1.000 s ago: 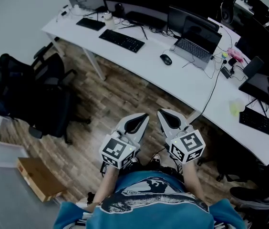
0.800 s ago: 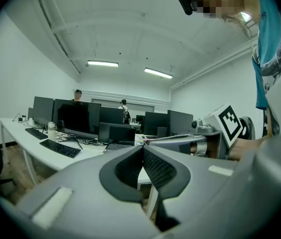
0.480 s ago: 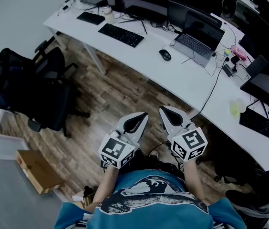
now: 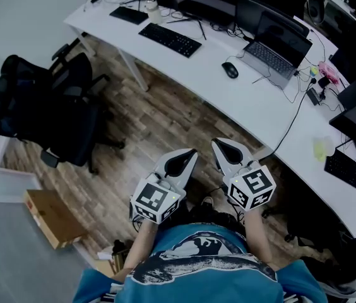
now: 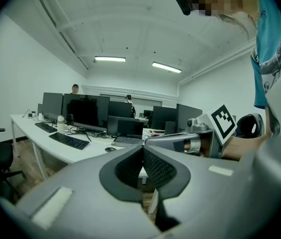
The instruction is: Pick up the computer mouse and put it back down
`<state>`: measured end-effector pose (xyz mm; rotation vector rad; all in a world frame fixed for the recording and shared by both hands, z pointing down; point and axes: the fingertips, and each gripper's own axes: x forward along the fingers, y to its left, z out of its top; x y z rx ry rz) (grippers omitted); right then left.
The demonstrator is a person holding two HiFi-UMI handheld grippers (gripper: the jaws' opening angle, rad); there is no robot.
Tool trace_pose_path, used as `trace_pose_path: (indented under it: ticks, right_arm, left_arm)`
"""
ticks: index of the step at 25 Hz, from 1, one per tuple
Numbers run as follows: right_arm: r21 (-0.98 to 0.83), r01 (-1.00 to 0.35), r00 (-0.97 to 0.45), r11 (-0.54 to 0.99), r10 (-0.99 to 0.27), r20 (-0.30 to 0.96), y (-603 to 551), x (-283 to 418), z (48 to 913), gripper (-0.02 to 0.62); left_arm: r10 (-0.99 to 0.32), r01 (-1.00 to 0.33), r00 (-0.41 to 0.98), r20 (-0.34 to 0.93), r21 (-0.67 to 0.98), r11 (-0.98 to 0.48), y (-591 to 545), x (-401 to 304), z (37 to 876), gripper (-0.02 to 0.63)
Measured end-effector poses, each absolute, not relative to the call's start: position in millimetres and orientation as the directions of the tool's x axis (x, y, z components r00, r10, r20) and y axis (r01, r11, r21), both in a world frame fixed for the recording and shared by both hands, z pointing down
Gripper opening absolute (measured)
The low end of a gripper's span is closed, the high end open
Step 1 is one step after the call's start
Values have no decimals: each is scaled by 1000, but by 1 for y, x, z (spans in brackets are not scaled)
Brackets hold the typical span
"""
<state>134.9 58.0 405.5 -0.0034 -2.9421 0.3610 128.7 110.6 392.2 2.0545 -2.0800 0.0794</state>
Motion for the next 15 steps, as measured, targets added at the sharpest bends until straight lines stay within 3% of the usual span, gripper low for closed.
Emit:
trace_pose_path:
  ticks: [15]
  right_arm:
    - [-241, -132, -977, 962, -85, 195, 29, -29, 408, 2]
  left_arm:
    - [-987, -993, 63, 147, 108, -47, 87, -52, 382, 18]
